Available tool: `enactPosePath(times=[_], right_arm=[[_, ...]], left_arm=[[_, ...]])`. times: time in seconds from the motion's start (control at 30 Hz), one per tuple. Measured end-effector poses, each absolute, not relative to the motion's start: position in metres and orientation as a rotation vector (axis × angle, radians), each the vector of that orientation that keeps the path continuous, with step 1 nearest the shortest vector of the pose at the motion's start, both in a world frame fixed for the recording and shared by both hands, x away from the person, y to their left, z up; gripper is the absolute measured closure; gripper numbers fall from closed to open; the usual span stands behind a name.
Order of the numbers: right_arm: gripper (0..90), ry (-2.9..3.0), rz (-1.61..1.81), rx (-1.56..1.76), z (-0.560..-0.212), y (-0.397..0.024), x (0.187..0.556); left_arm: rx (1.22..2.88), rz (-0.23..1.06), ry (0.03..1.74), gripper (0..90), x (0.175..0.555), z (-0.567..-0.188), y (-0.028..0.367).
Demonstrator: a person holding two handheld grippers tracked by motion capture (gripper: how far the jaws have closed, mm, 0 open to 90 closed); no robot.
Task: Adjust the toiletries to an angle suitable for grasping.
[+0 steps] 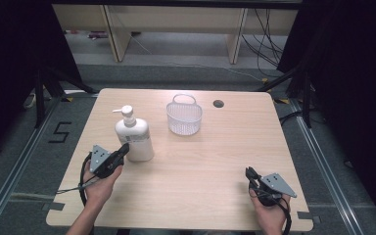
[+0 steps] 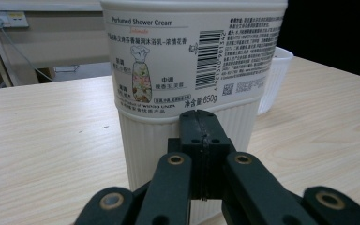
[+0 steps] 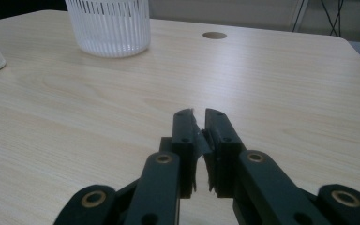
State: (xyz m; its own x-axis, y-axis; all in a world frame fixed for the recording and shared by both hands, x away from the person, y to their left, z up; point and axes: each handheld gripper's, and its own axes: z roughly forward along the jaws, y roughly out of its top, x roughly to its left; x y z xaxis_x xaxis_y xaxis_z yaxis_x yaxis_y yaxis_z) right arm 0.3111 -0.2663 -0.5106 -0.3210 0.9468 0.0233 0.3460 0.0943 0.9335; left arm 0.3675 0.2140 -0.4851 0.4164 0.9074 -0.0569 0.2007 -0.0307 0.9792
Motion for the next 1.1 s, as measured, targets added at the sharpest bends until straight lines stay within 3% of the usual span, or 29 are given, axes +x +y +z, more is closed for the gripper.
enactPosePath(times=[0.8,1.1], right_arm=[[75.6,1.718,1.232,1.266,-0.514,-0.268,0.313],[66.7,1.706,1.223,1.275,-0.513,-0.272,0.313]], left_arm=[[1.505,0.798,1.05,89.3,0.377,-0.487,0.22],[1.445,0.843,1.01,57.7,0.357,-0.48,0.23]])
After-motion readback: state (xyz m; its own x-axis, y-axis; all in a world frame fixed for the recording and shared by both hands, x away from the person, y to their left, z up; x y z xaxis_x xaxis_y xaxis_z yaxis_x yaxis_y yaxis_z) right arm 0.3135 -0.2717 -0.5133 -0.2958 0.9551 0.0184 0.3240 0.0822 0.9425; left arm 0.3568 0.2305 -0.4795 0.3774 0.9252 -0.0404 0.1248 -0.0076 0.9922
